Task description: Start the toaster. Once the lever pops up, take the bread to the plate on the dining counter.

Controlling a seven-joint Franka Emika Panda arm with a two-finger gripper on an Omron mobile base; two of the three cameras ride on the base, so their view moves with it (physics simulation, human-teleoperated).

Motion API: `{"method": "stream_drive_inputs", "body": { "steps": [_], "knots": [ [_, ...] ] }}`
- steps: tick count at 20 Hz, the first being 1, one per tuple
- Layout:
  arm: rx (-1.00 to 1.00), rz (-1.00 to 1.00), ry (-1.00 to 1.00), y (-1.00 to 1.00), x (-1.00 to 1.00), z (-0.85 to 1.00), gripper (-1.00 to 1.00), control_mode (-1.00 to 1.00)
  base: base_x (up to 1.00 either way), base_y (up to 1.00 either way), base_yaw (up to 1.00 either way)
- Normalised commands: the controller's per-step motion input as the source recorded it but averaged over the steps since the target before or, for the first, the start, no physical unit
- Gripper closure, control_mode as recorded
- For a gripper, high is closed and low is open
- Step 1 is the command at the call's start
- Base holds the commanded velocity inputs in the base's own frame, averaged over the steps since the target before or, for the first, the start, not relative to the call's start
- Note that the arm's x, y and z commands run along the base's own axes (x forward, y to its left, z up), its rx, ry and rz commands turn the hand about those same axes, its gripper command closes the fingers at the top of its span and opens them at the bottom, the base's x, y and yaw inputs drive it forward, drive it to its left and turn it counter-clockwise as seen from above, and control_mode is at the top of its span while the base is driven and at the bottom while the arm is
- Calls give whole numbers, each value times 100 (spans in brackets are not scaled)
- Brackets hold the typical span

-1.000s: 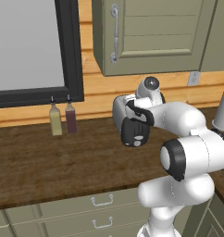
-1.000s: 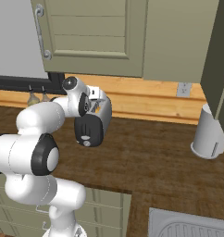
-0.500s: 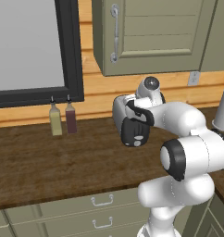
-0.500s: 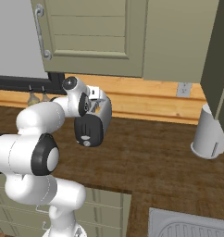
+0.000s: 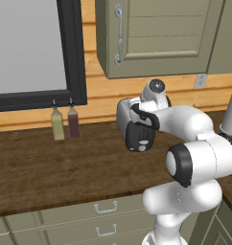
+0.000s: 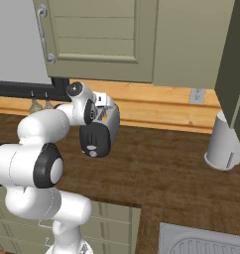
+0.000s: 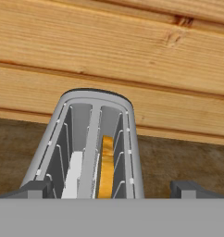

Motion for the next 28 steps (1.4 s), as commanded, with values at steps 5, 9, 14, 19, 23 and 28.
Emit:
{"method": "stream_drive_inputs", "body": {
  "steps": [5, 9, 14, 19, 23, 28],
  "knots": [
    [0, 0, 0, 0, 0, 0, -100, -100, 0, 0, 0],
    [0, 0, 0, 0, 0, 0, -100, -100, 0, 0, 0],
    [0, 0, 0, 0, 0, 0, -100, -100, 0, 0, 0],
    [0, 0, 0, 0, 0, 0, -100, -100, 0, 0, 0],
    [0, 0, 0, 0, 0, 0, -100, -100, 0, 0, 0],
    [0, 0, 0, 0, 0, 0, -100, -100, 0, 0, 0]
  ]
}}
